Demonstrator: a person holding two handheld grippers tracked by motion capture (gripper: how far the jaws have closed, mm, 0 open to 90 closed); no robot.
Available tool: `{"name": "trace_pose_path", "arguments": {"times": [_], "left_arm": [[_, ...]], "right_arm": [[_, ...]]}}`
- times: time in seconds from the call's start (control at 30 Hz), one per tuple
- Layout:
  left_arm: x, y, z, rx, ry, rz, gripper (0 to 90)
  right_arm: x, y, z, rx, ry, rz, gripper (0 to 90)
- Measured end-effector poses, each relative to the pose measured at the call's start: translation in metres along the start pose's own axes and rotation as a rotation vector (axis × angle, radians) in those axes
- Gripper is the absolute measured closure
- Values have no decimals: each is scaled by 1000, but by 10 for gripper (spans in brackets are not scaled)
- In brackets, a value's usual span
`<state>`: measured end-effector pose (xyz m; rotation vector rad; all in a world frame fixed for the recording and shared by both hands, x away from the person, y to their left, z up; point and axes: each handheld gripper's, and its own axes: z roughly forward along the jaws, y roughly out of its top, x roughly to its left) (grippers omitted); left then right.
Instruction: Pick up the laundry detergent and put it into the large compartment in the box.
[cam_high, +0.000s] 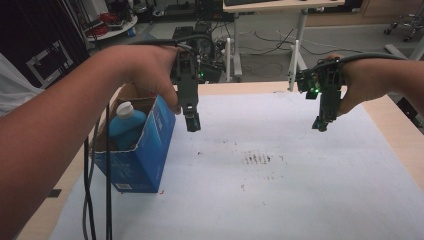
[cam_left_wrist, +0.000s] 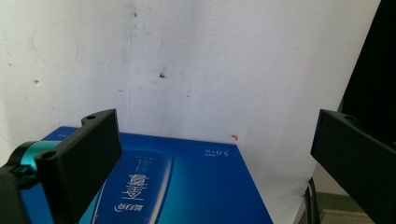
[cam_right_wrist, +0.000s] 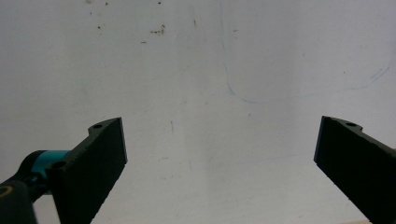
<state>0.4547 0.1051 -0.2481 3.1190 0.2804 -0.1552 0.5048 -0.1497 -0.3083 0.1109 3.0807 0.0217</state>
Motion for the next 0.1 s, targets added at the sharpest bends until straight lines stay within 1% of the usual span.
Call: {"name": "trace_pose_path", "arguments": {"times": [0.1], "left_arm": [[-1,1,0,4,-1,8,18]], "right_arm": [[0,1,0,-1,-1,-4,15]]}}
